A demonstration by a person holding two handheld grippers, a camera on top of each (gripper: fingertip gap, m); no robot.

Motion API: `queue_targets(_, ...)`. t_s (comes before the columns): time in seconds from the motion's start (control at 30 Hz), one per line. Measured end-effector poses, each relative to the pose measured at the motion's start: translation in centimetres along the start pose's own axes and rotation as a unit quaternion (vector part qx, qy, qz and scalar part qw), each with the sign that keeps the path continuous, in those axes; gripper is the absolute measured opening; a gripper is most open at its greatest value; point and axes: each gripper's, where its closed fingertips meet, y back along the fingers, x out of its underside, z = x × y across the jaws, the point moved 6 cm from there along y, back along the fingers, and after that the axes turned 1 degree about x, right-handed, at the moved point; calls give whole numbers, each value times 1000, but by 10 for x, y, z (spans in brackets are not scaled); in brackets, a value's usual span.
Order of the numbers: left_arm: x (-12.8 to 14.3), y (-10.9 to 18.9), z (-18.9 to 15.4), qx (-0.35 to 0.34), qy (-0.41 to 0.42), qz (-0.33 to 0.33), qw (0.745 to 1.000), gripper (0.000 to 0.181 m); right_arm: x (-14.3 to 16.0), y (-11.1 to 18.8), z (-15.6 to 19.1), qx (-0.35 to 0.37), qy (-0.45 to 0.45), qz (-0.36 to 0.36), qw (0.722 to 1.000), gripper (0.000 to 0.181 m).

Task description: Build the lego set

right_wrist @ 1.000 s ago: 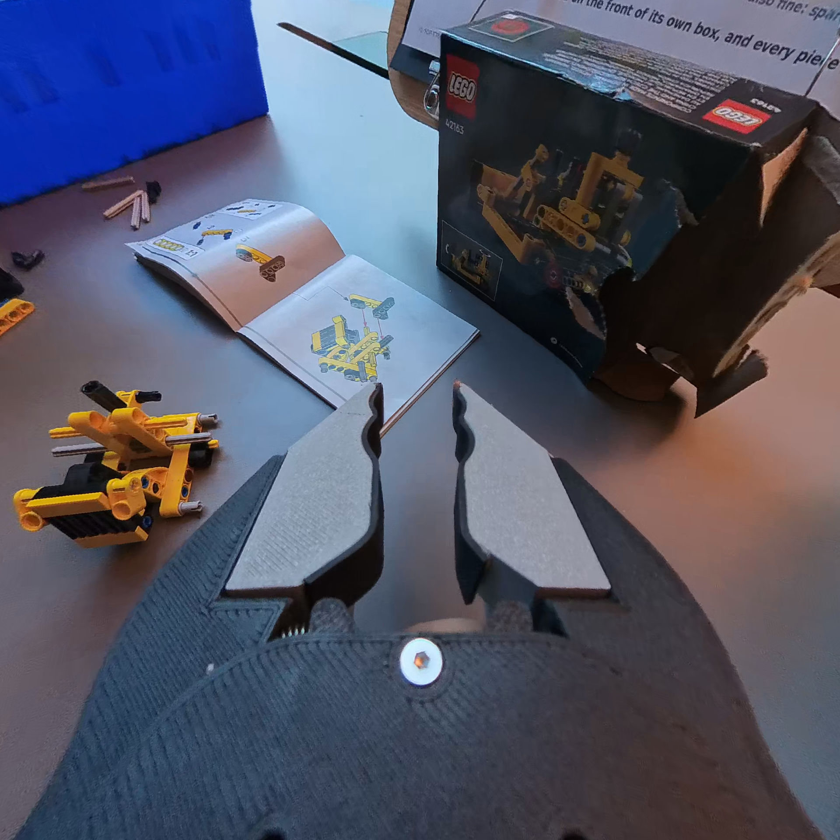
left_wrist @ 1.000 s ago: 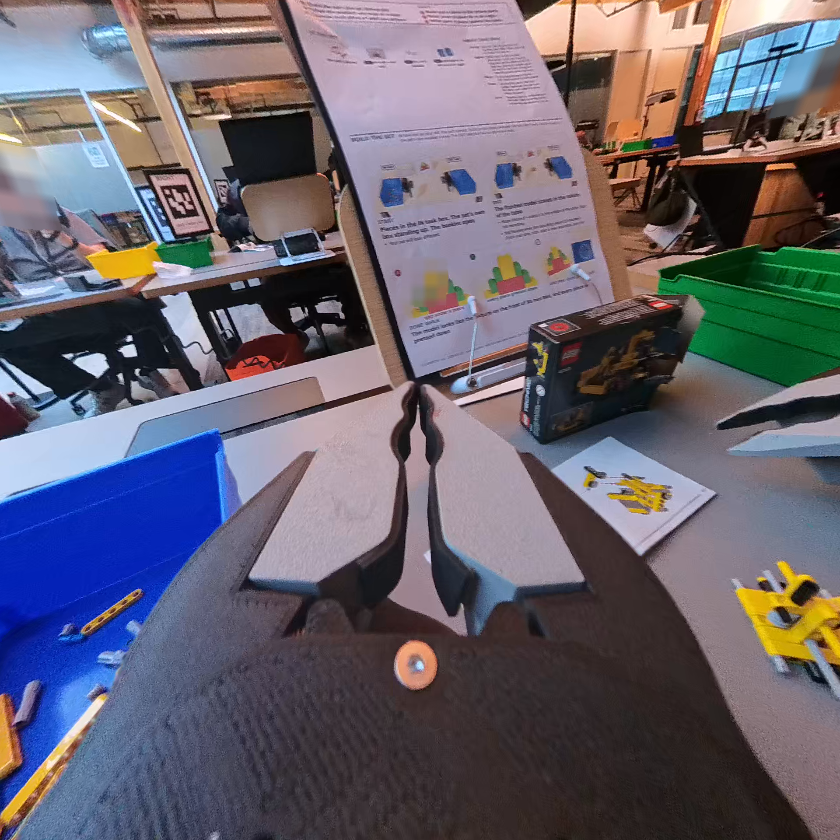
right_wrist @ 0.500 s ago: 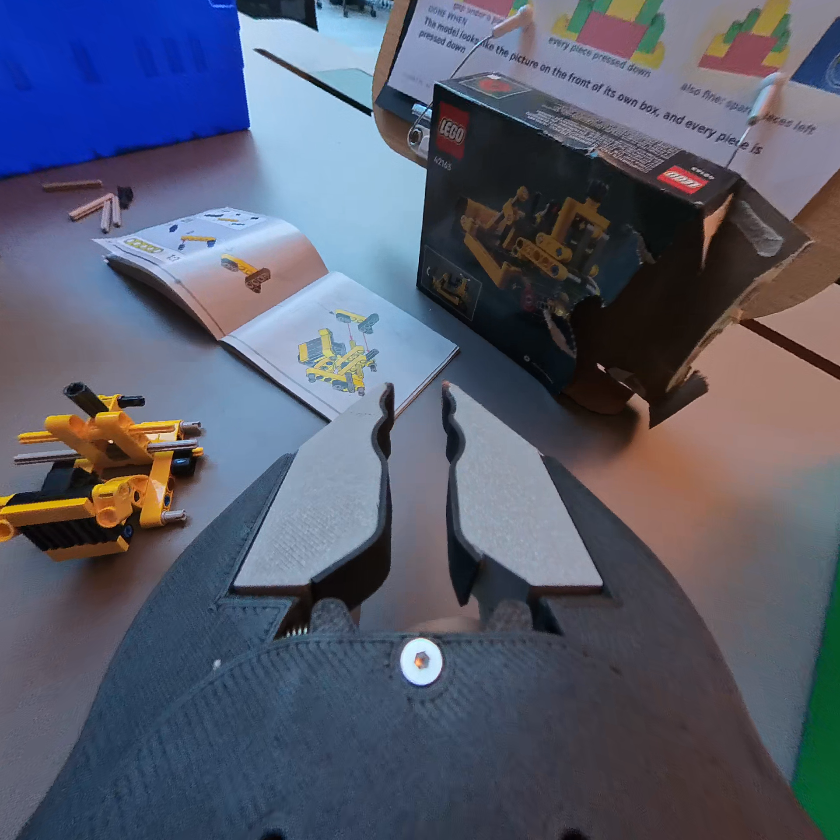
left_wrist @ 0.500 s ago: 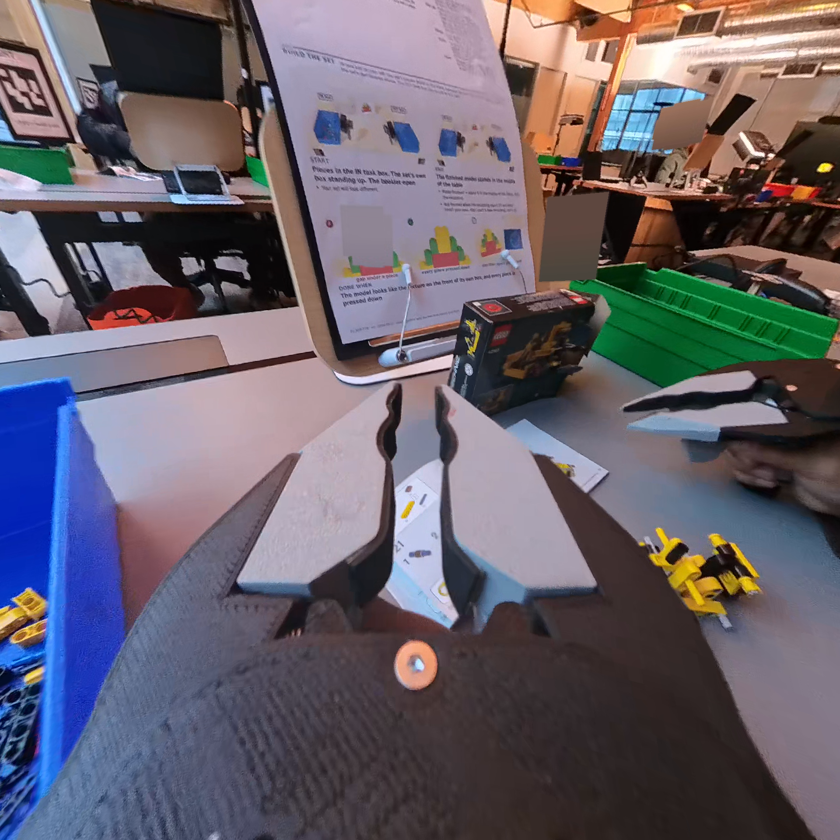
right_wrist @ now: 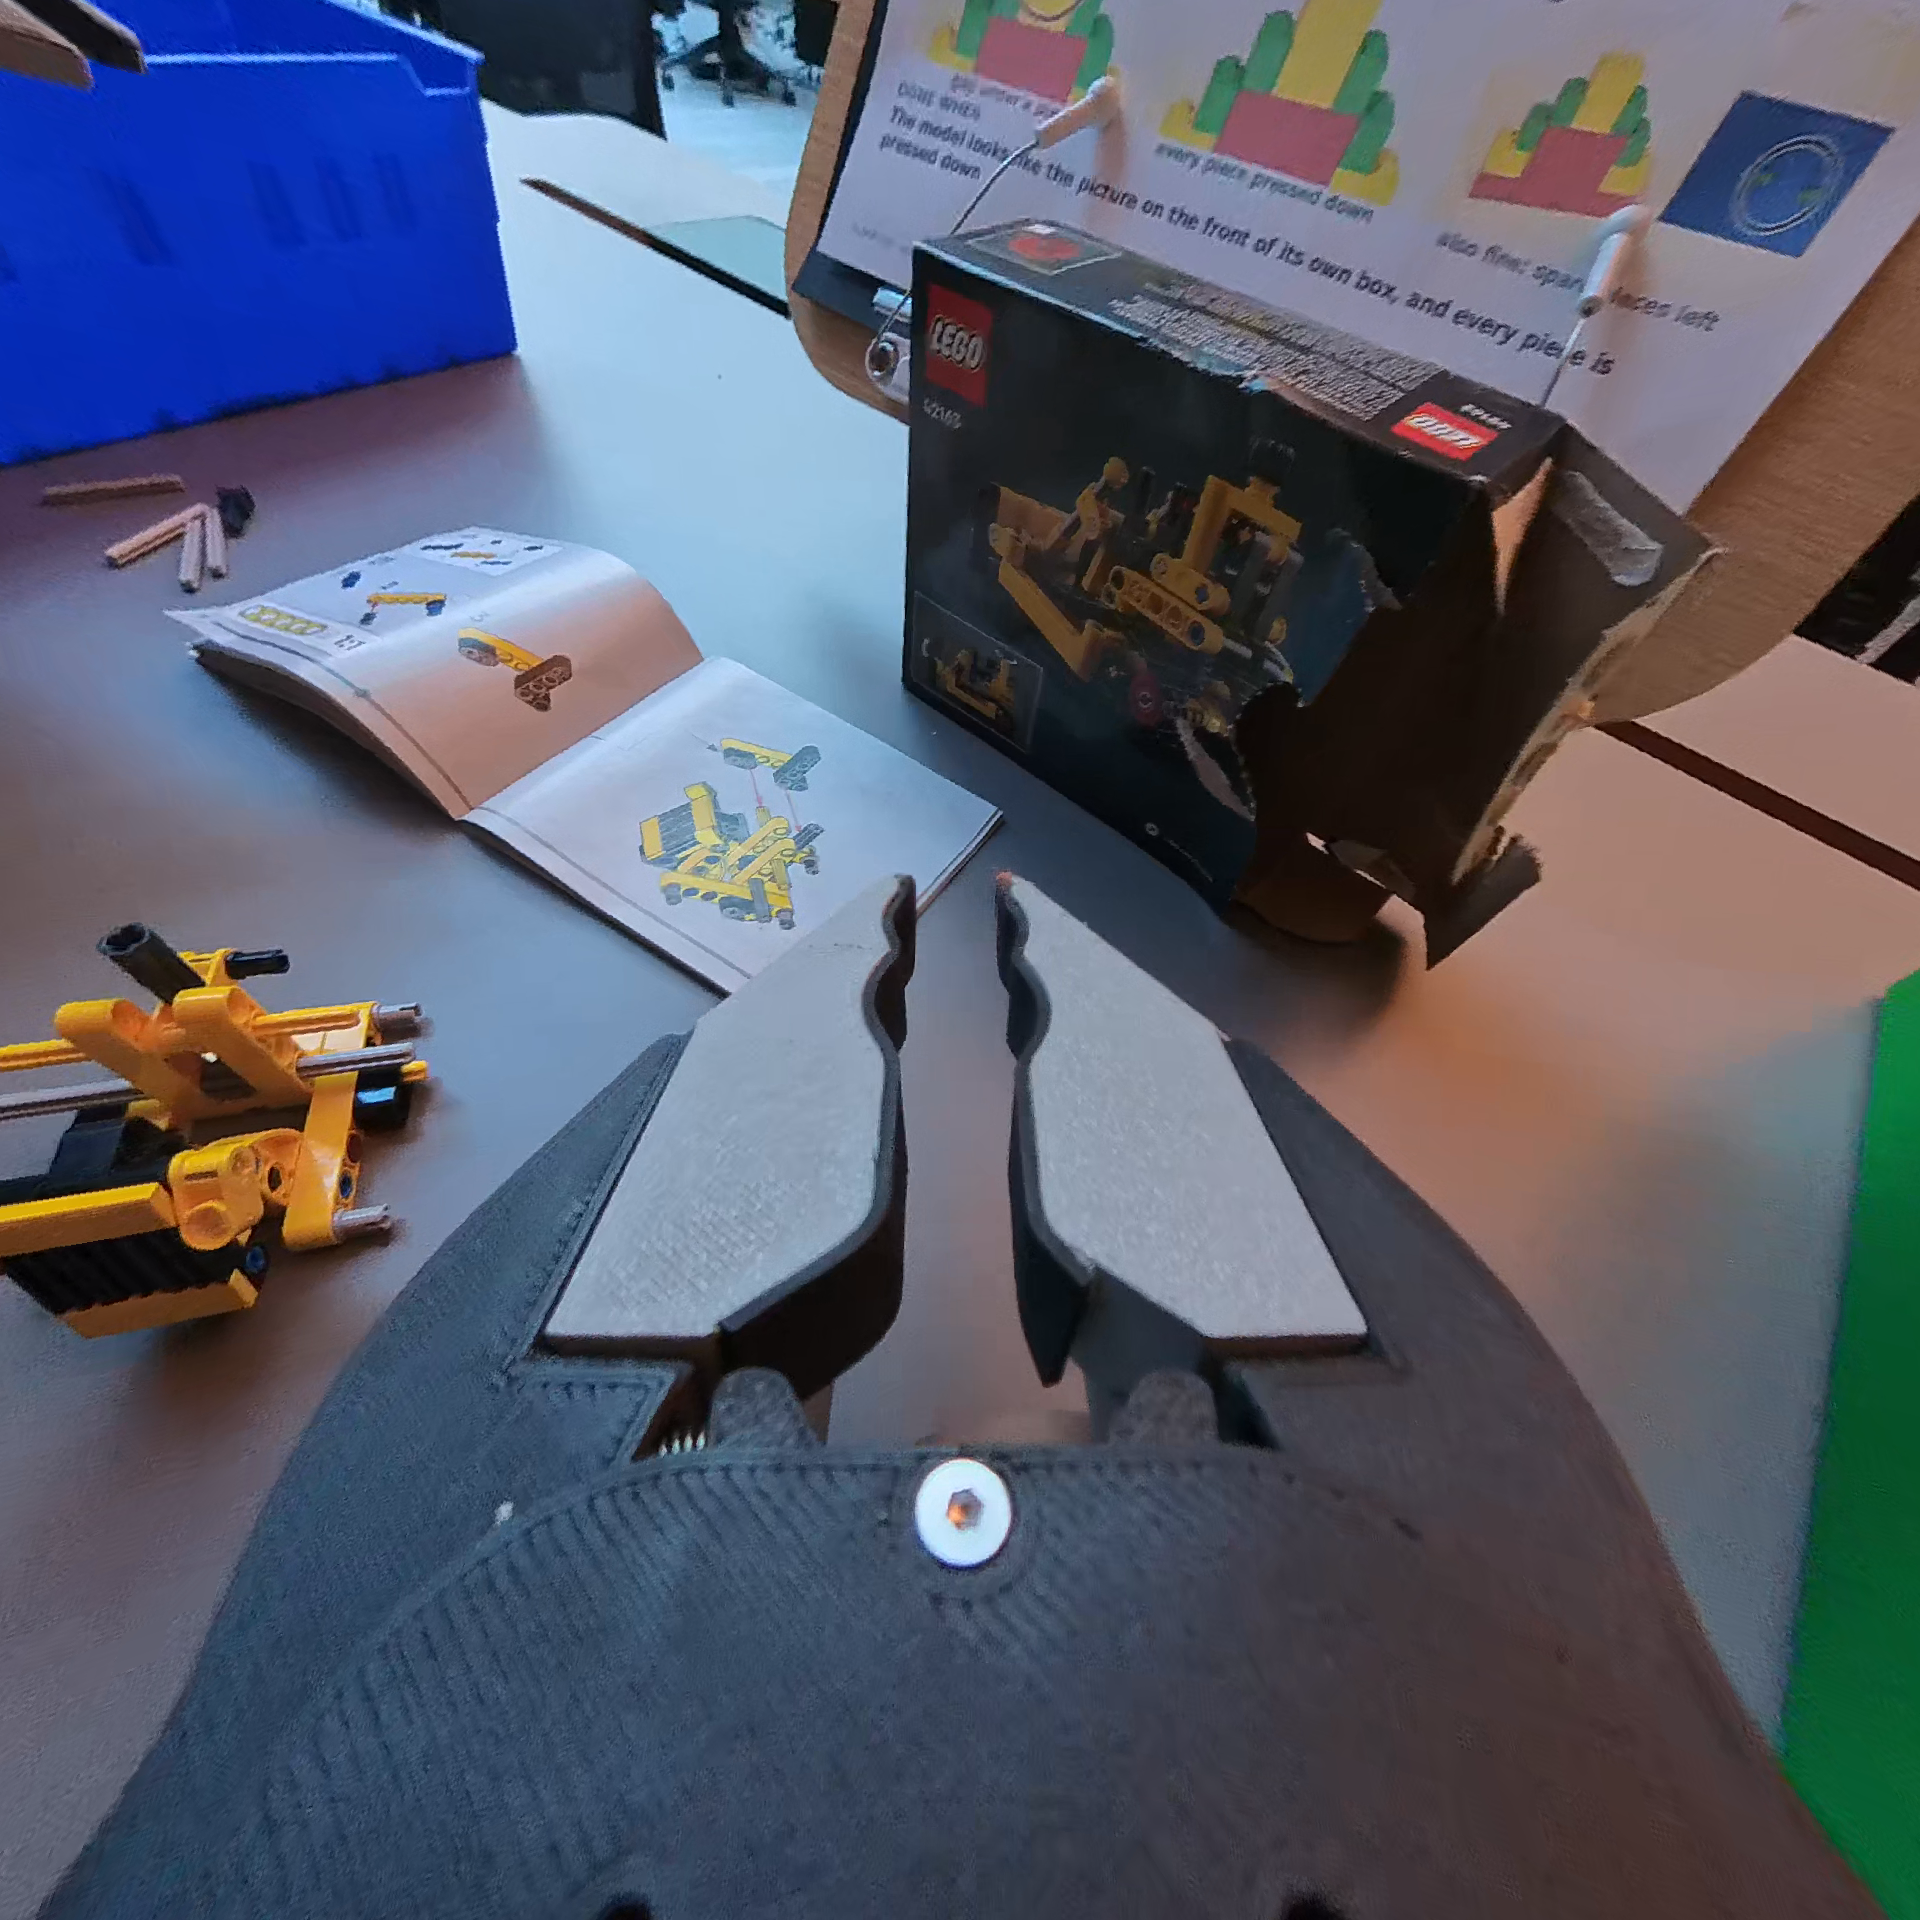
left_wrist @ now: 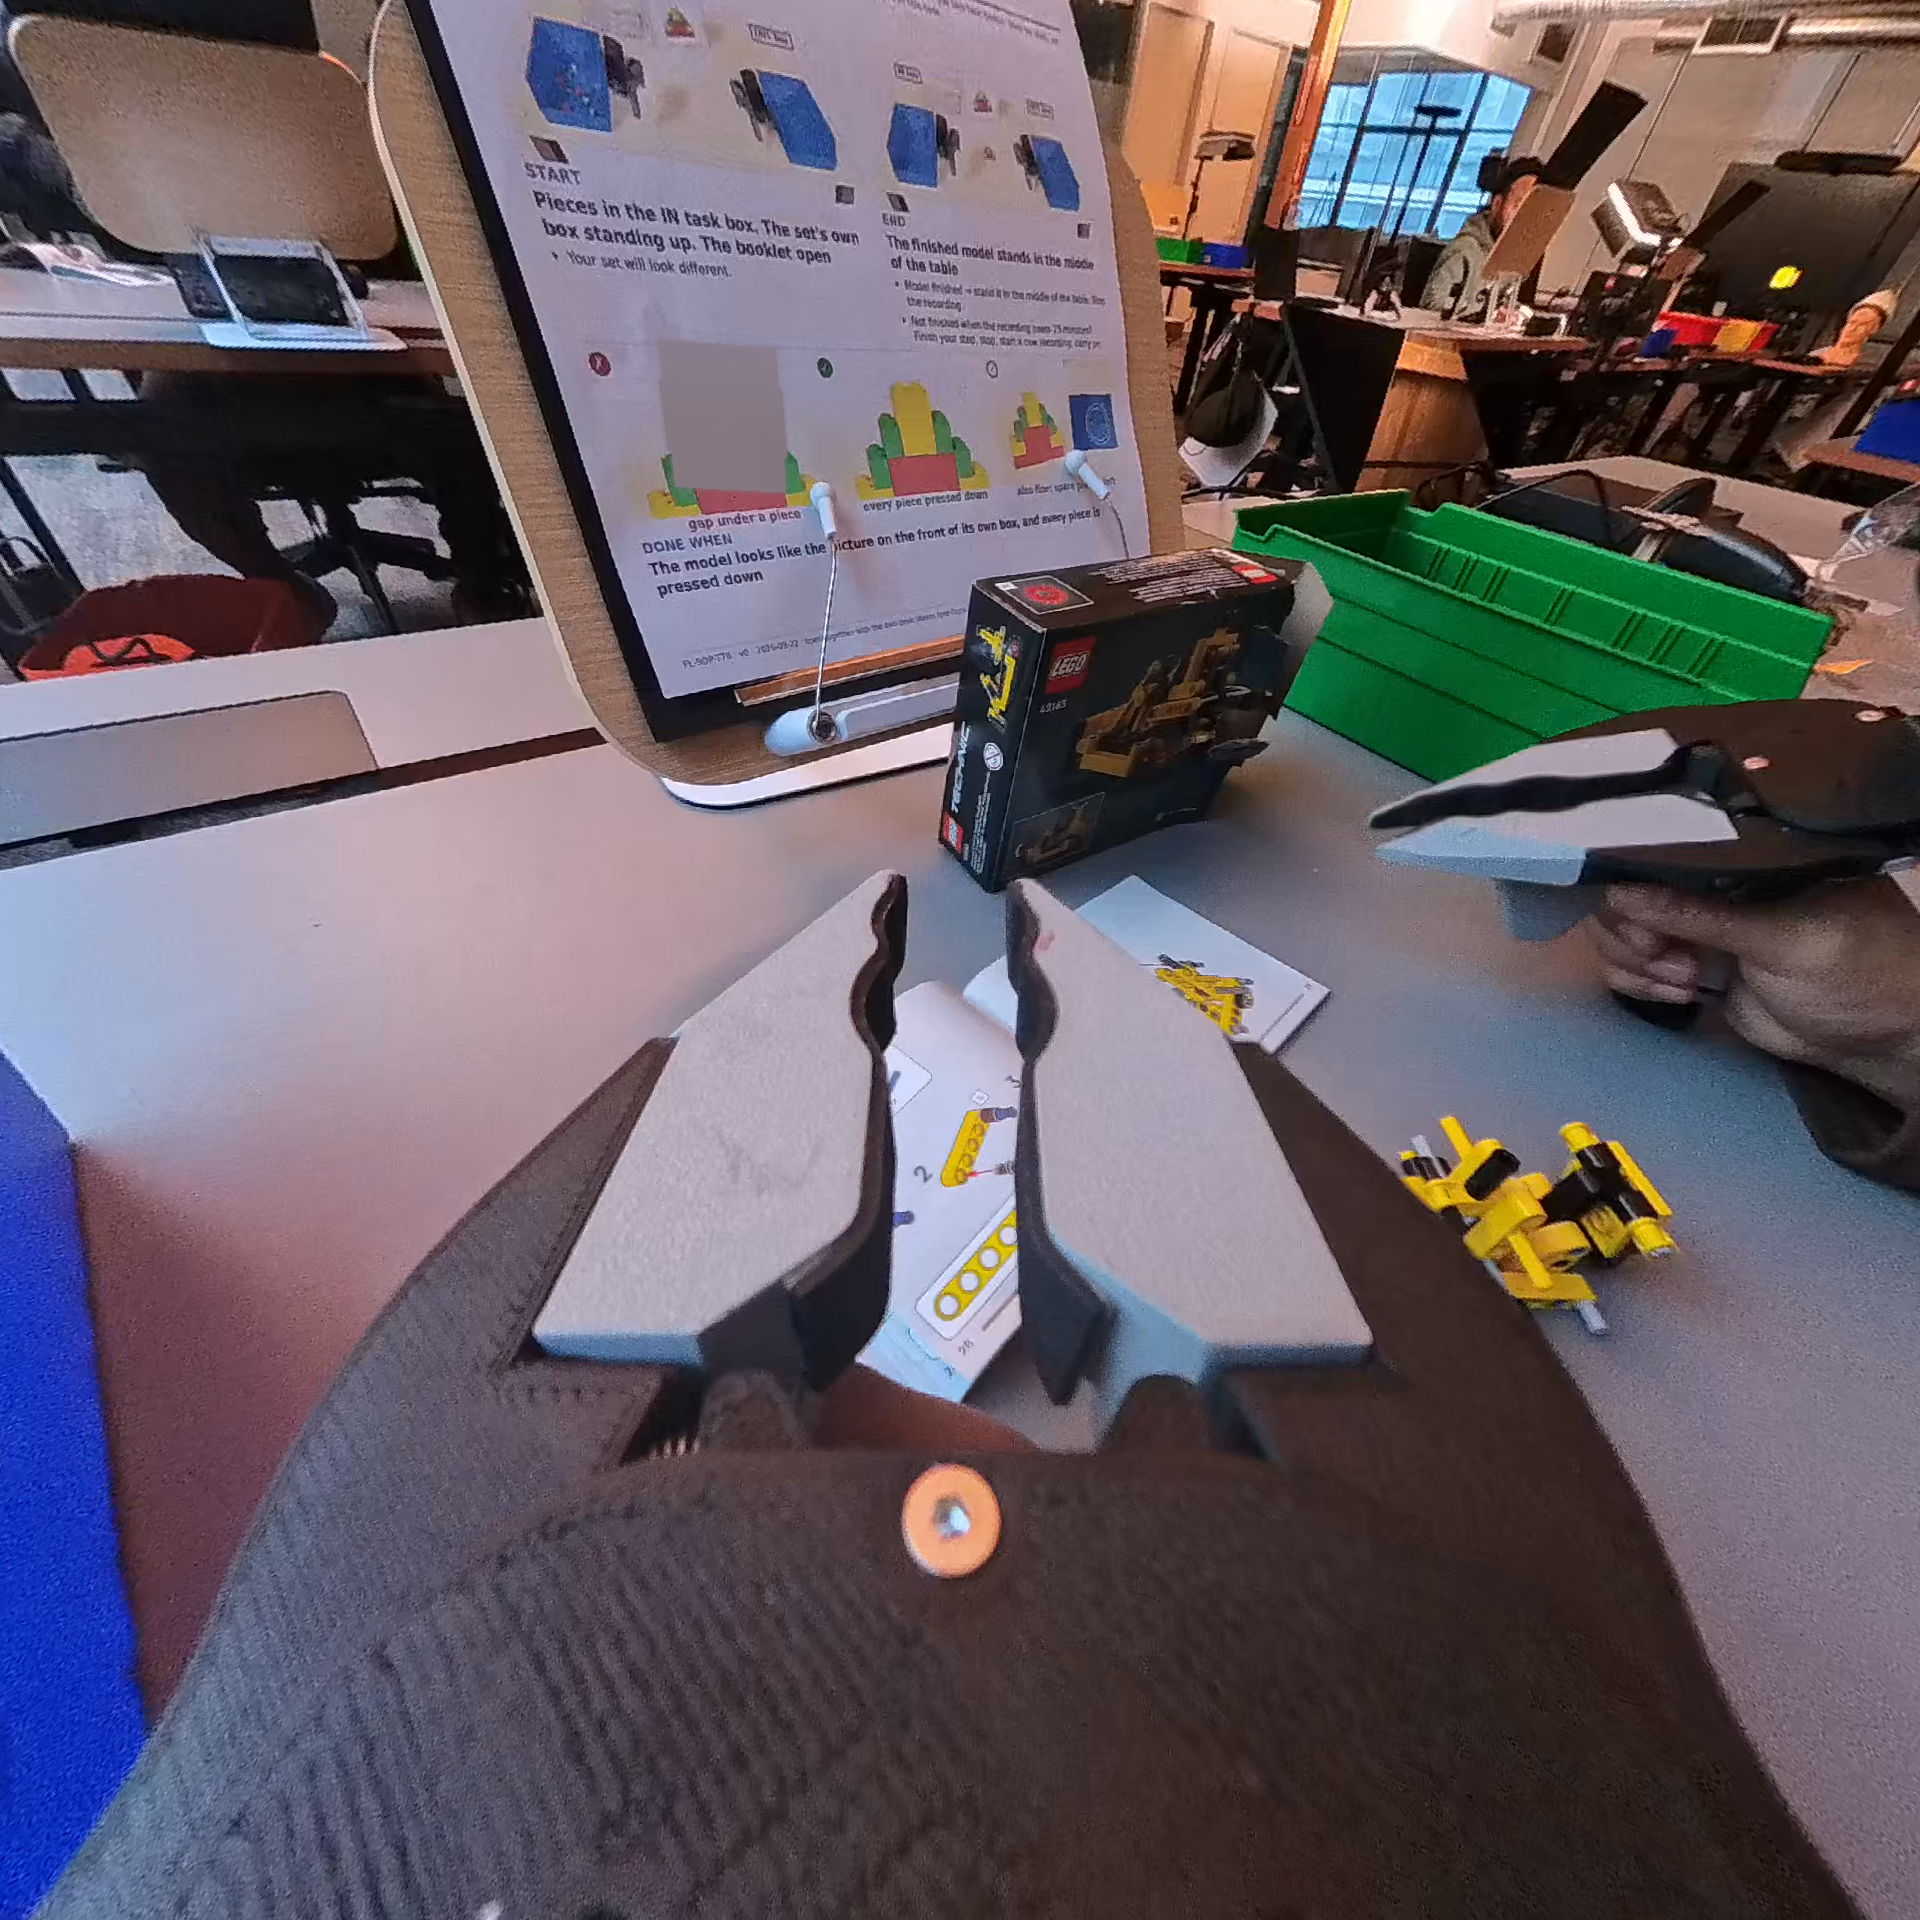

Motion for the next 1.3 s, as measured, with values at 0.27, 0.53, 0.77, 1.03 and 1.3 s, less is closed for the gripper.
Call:
queue_targets(0.27,2,-1,1,1,1,4,1000,17,-2,0,5,-2,7,-8,1000,10)
queue_targets(0.53,3,-2,2,4,8,6,1000,17,-1,0,-2,-3,-26,-6,1000,10)
queue_targets(0.77,5,-2,-4,10,-6,7,1000,16,-1,1,-4,-11,-45,-9,999,11)
queue_targets(1.03,-10,11,3,-2,-3,-53,999,6,-1,1,-3,-13,-45,-11,999,11)
queue_targets(1.3,-6,7,0,9,1,-41,999,5,-3,2,-2,-18,-47,-16,999,11)
